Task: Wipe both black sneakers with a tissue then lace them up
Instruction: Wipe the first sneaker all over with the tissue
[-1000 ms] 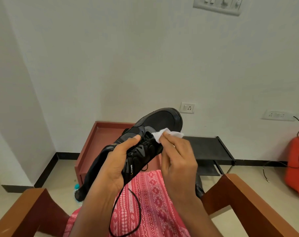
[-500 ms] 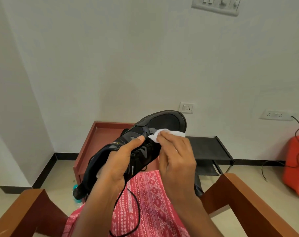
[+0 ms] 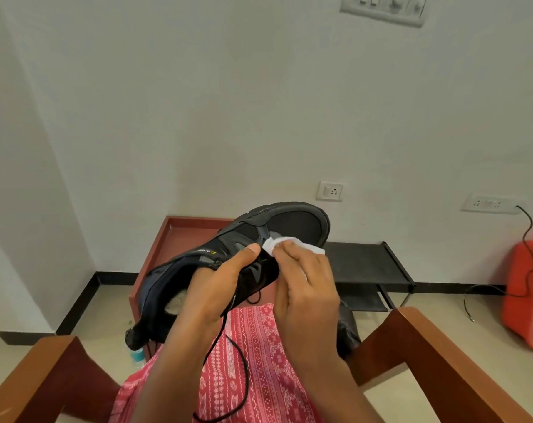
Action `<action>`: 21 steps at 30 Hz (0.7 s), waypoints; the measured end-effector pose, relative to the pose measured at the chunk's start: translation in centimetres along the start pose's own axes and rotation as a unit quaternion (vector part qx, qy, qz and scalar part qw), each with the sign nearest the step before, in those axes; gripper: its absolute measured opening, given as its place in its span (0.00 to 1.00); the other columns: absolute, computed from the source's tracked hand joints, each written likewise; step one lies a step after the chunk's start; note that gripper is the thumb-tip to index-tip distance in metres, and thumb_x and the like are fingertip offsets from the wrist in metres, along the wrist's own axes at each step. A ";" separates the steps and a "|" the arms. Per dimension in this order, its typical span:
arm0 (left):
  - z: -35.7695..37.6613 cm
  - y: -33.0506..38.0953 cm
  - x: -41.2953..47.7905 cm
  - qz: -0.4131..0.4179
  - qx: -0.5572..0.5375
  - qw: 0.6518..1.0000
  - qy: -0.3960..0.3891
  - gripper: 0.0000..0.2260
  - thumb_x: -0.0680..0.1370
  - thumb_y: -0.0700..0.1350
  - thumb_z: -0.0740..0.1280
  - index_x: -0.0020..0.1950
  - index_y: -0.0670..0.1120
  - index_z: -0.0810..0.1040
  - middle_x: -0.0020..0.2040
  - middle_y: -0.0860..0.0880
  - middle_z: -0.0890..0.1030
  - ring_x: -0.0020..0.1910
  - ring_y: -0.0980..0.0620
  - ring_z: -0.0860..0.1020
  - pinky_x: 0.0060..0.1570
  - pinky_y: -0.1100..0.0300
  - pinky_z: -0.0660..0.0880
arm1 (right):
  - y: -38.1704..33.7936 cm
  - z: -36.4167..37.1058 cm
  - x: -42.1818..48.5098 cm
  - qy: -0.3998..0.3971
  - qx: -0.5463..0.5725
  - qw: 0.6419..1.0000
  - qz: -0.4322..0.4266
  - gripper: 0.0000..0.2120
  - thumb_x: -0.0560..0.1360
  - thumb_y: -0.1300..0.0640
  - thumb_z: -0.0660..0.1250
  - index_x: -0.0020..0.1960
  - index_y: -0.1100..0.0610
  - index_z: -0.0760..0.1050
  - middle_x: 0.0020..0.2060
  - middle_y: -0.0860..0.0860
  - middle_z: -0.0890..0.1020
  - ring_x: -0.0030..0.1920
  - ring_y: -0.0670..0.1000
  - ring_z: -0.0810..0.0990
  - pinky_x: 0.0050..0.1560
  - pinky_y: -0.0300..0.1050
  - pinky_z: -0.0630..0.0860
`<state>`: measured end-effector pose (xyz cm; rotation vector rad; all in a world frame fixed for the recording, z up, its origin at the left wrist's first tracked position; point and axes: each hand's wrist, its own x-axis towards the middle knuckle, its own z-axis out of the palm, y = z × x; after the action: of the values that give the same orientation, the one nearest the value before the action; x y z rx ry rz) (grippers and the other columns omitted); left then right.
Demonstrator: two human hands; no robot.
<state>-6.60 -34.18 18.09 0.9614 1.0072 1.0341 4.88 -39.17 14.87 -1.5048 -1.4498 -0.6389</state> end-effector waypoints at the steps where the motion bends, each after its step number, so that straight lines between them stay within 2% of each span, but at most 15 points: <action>1: -0.1 0.0 0.0 0.000 0.003 1.000 0.003 0.11 0.73 0.49 0.76 0.53 0.48 0.85 0.46 0.48 0.88 0.46 0.48 0.86 0.57 0.44 0.81 | 0.2 0.1 0.2 -0.005 0.006 1.000 -0.004 0.14 0.78 0.60 0.63 0.59 0.63 0.82 0.55 0.56 0.83 0.58 0.53 0.78 0.61 0.45 0.77; 4: -0.4 -0.1 0.3 0.011 0.017 1.000 0.005 0.11 0.73 0.51 0.76 0.53 0.49 0.85 0.46 0.50 0.88 0.48 0.49 0.86 0.58 0.46 0.80 | 1.4 0.1 1.8 -0.020 0.006 1.000 -0.008 0.13 0.76 0.63 0.67 0.59 0.63 0.81 0.55 0.56 0.82 0.58 0.53 0.78 0.62 0.46 0.76; 7: -0.5 -0.2 0.4 0.016 0.029 0.999 0.002 0.13 0.71 0.53 0.77 0.52 0.51 0.85 0.47 0.52 0.87 0.49 0.50 0.86 0.60 0.46 0.79 | 3.1 0.1 3.3 -0.015 -0.004 0.999 0.033 0.14 0.74 0.66 0.69 0.60 0.63 0.81 0.57 0.57 0.82 0.61 0.54 0.78 0.63 0.51 0.77; 9: -0.5 -0.4 0.4 0.024 0.032 0.999 0.005 0.12 0.70 0.53 0.78 0.51 0.52 0.85 0.47 0.53 0.87 0.51 0.50 0.85 0.61 0.46 0.78 | 3.9 0.0 3.4 -0.011 -0.003 0.998 0.066 0.16 0.74 0.68 0.69 0.61 0.62 0.81 0.60 0.57 0.82 0.62 0.55 0.78 0.62 0.54 0.78; 11: -0.3 -0.5 0.4 0.031 0.036 0.999 0.007 0.12 0.71 0.53 0.78 0.51 0.52 0.86 0.48 0.53 0.87 0.51 0.50 0.85 0.60 0.46 0.78 | 3.6 -0.1 2.7 -0.003 -0.011 0.998 0.064 0.16 0.74 0.67 0.68 0.61 0.63 0.81 0.60 0.57 0.82 0.62 0.56 0.79 0.61 0.55 0.79; 16: 0.1 -0.6 0.2 0.047 0.035 0.998 0.005 0.09 0.73 0.49 0.76 0.52 0.51 0.86 0.48 0.54 0.87 0.51 0.54 0.85 0.61 0.48 0.79 | 0.3 0.7 0.2 -0.008 0.020 0.999 0.024 0.14 0.76 0.67 0.67 0.61 0.63 0.81 0.58 0.56 0.83 0.60 0.55 0.80 0.62 0.49 0.78; 19: -0.1 -0.6 0.3 0.054 0.035 0.998 0.007 0.09 0.74 0.48 0.76 0.53 0.52 0.85 0.49 0.54 0.87 0.52 0.55 0.84 0.61 0.49 0.78 | 0.3 0.7 0.6 -0.021 0.028 0.999 0.006 0.13 0.78 0.64 0.66 0.61 0.62 0.81 0.57 0.56 0.83 0.59 0.54 0.80 0.64 0.44 0.75; 21: -0.3 -0.6 0.5 0.052 0.039 0.998 0.006 0.08 0.73 0.50 0.76 0.52 0.52 0.85 0.49 0.54 0.87 0.52 0.54 0.84 0.61 0.48 0.78 | 1.3 0.6 1.5 -0.029 0.016 0.999 0.001 0.14 0.76 0.65 0.67 0.61 0.62 0.81 0.57 0.55 0.83 0.60 0.54 0.80 0.65 0.45 0.74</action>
<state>-6.67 -33.83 17.41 1.0828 1.0227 1.0939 6.27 -37.75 15.58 -1.5103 -1.4967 -0.5716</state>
